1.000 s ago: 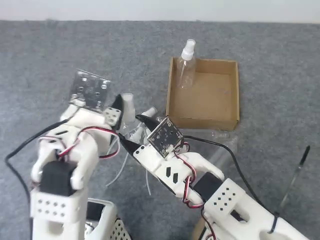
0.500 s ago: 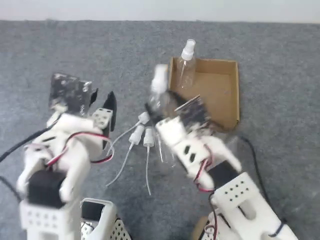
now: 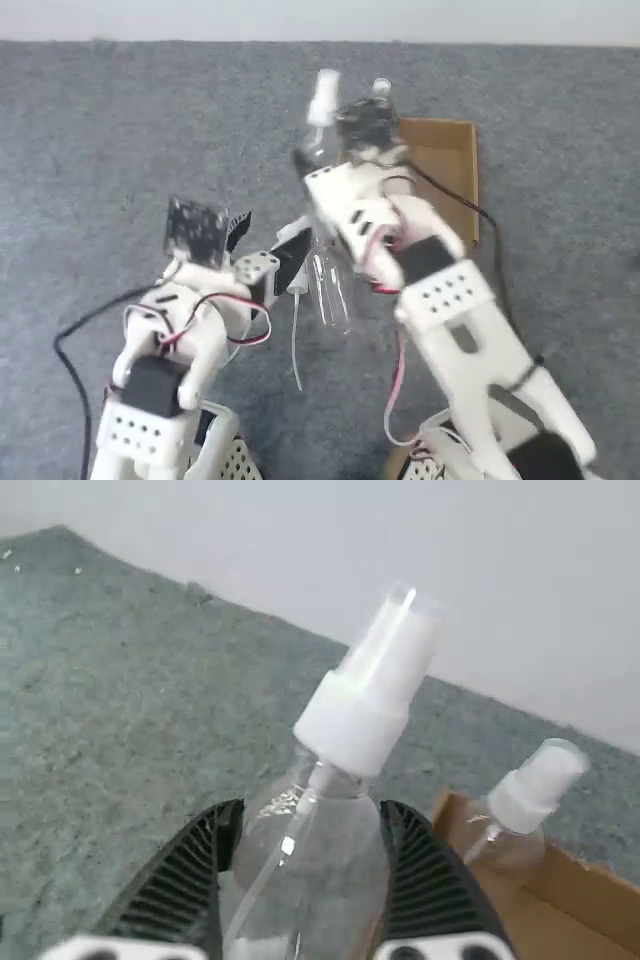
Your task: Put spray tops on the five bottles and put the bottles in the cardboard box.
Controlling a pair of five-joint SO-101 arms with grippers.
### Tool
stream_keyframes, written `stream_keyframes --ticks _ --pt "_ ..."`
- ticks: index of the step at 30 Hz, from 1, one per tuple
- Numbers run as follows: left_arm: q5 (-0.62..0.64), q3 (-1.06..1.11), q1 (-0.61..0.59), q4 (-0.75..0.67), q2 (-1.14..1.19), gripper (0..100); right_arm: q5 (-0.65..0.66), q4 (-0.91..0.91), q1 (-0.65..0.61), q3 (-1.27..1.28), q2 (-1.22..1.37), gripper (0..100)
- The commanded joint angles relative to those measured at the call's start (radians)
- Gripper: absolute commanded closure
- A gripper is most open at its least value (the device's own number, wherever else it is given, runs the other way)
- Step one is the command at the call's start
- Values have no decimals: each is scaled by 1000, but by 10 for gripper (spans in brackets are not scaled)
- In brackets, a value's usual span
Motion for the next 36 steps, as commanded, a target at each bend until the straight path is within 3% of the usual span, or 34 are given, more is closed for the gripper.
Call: stream_keyframes --ticks 1,7,21,27,36 --pt "-61 93 8 -117 -84 739 -14 97 -110 -137 19 993" --pt "-68 117 6 -140 -43 739 -8 298 -193 -199 -33 993" --pt "-66 119 8 -141 -23 739 -8 444 -59 -198 -219 993" --pt "-71 124 14 -137 -25 739 91 409 88 -221 -211 993" --pt "-68 137 15 -141 -25 739 169 288 433 -253 -156 993"
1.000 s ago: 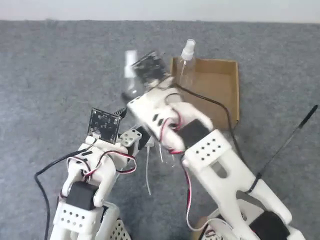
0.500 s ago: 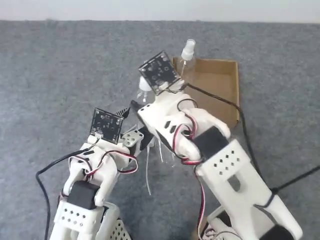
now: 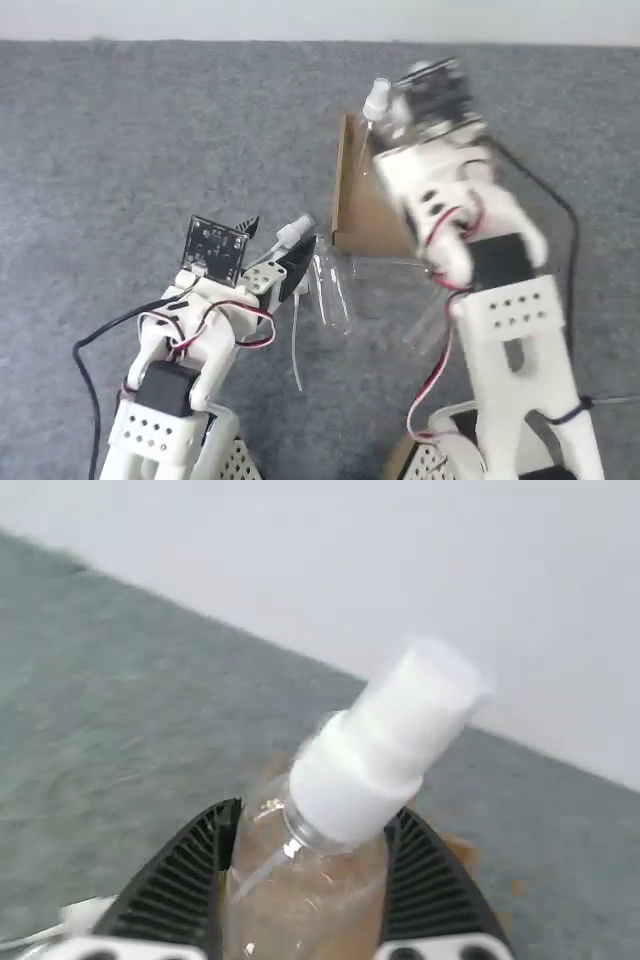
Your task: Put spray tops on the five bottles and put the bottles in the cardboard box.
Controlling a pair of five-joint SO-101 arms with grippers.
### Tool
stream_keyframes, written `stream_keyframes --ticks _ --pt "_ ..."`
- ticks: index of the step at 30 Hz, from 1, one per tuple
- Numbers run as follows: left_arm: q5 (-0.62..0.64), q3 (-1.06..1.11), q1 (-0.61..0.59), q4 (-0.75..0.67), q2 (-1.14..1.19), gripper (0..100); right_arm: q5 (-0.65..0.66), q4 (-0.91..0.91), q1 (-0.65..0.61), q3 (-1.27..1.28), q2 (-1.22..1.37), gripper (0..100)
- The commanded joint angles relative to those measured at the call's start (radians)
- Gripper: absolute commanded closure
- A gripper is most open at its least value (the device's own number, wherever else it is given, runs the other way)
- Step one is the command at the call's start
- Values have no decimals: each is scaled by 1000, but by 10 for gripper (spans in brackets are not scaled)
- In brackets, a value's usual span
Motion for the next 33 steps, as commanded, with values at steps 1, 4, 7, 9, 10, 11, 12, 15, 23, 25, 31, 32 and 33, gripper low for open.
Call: stream_keyframes --ticks 1,4,7,9,10,11,12,15,23,25,31,32,33 --pt "-5 -8 6 -26 2 739 21 -101 120 -63 42 993" --pt "-5 -7 8 -26 2 739 21 -177 170 -69 162 993" --pt "-5 -7 8 -26 2 739 21 -282 189 -69 288 993" --pt "-5 -7 8 -26 2 739 21 -358 200 -69 367 993" --pt "-5 -7 8 -26 2 739 20 -398 202 -71 406 993" --pt "-5 -7 8 -26 2 739 20 -437 202 -71 440 993" --pt "-5 -7 8 -26 2 739 20 -473 202 -71 473 993" --pt "-5 -7 8 -26 2 739 20 -562 199 -84 568 993" --pt "-5 -7 8 -26 2 739 14 -601 200 -259 812 993" --pt "-5 -7 8 -26 2 739 14 -601 202 -295 862 993" --pt "-5 -7 8 -26 2 739 12 -601 202 -324 938 993" --pt "-5 -7 8 -26 2 739 12 -601 202 -322 943 993" --pt "-5 -7 8 -26 2 739 12 -601 202 -321 946 993"
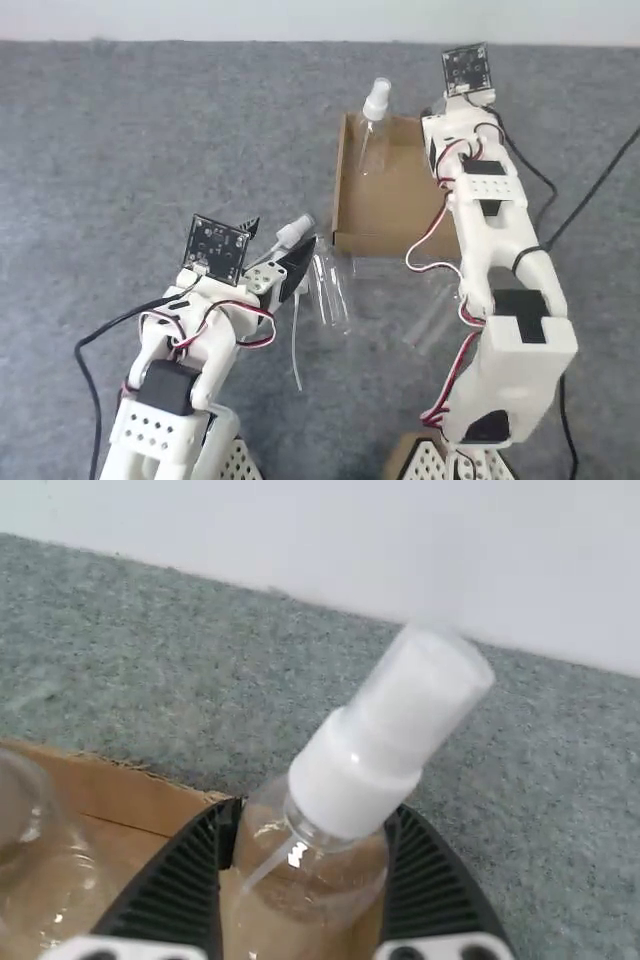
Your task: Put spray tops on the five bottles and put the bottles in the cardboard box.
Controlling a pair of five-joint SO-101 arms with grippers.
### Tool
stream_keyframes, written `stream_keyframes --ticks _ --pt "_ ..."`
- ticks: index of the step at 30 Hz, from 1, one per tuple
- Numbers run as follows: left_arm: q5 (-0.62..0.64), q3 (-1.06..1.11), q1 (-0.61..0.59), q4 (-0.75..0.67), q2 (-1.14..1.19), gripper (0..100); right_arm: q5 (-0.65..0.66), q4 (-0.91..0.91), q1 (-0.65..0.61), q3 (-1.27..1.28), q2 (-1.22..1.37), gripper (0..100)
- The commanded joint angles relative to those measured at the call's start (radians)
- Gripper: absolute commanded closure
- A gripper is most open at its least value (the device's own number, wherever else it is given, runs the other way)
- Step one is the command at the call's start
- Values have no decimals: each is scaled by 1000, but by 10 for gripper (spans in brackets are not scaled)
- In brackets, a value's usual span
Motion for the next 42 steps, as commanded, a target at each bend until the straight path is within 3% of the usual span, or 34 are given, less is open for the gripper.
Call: stream_keyframes --ticks 1,10,17,36,42 --pt "-5 -7 8 -26 3 739 5 -27 10 -61 -15 992" --pt "-5 -5 8 -26 3 739 9 -27 2 -61 -15 986" --pt "-6 -5 8 -26 3 739 12 -16 2 -60 -15 868" --pt "-8 -5 8 -26 3 739 14 -16 -15 -61 -22 861" --pt "-8 -5 8 -26 3 739 14 -16 -15 -60 -22 741"
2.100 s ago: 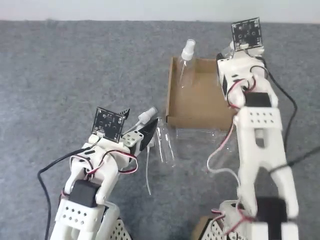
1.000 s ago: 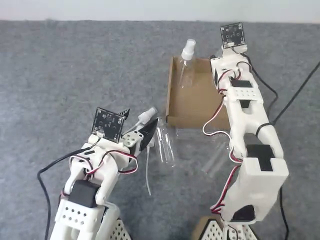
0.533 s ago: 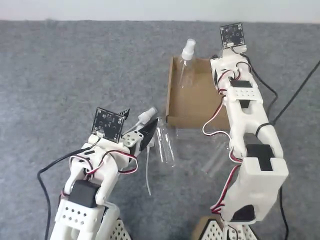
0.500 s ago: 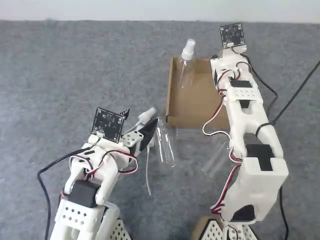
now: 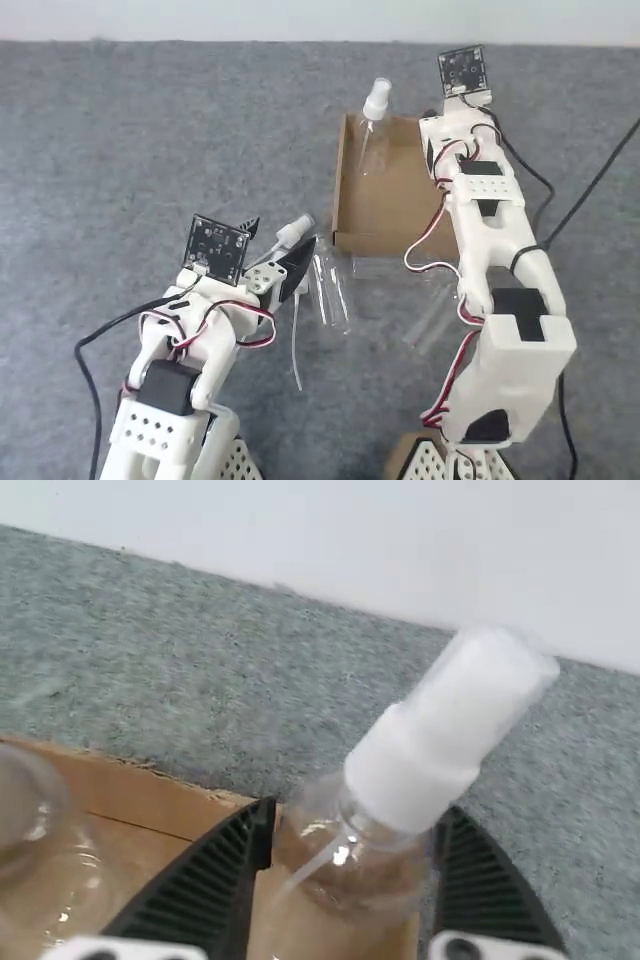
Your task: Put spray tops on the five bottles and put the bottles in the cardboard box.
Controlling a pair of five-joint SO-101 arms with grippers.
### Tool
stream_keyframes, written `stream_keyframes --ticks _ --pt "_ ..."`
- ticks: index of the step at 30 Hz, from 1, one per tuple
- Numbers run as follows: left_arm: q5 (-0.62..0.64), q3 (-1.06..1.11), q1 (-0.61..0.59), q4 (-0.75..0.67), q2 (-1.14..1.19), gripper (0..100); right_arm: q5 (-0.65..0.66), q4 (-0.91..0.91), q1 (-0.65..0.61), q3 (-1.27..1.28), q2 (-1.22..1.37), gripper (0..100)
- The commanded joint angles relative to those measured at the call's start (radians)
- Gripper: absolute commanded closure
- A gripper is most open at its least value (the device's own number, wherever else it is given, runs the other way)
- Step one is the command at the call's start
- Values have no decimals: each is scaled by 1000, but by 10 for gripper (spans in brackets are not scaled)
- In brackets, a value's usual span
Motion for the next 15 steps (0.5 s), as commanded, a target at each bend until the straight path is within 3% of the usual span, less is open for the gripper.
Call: stream_keyframes --ticks 1,15 --pt "-8 -5 8 -26 3 739 14 -8 -8 -60 -25 730" --pt "-8 -5 8 -26 5 739 12 107 -18 -104 -127 723"
